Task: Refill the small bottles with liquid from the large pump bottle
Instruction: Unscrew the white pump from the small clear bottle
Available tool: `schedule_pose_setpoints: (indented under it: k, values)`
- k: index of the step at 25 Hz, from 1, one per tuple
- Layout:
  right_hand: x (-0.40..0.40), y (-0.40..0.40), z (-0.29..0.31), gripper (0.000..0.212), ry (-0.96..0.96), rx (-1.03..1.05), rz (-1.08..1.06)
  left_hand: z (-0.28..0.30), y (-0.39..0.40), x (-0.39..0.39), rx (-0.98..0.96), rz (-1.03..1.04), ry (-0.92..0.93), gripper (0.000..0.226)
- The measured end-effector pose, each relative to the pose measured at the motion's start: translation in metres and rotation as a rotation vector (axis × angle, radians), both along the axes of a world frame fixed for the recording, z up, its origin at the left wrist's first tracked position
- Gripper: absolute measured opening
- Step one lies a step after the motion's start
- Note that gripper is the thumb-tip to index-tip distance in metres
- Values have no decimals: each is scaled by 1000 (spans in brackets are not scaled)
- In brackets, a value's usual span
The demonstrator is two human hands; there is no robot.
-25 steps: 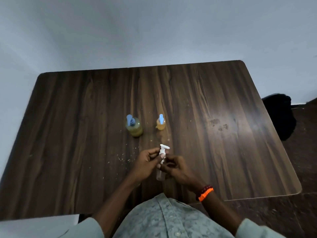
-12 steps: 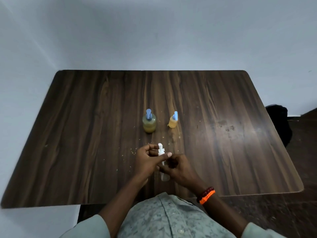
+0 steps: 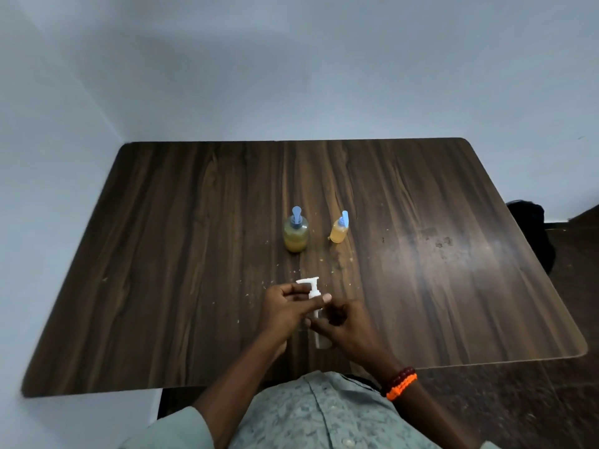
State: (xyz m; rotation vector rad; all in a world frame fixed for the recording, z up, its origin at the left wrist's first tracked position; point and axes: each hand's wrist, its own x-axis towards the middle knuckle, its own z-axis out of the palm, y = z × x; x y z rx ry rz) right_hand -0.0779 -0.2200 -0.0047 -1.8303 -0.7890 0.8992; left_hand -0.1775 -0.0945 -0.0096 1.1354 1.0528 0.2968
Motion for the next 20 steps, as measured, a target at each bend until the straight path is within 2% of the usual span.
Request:
schedule_pose_setpoints:
  k: [3, 5, 9, 11, 14, 17, 20]
  values:
    - [-7, 7, 0, 9, -82, 13, -4, -4, -5, 3, 129, 46, 8, 40]
    - [-6, 7, 2, 20, -60, 30, 5, -3, -6, 2, 146, 0, -23, 36]
    - [1, 6, 5, 24, 136, -64, -91, -6, 9, -1, -43, -158, -162, 36]
    - [1, 3, 5, 27, 198, -85, -123, -10, 14, -3, -63, -160, -161, 33]
    - [-1, 5, 8, 29, 91, -84, -68, -6, 12, -1, 15, -87, -71, 35]
    - [0, 11, 10, 26, 6, -98, -23, -7, 10, 6, 27, -83, -75, 34]
    - [3, 12, 7, 26, 56, -133, -100, -8, 17, 9, -110, -128, -135, 39]
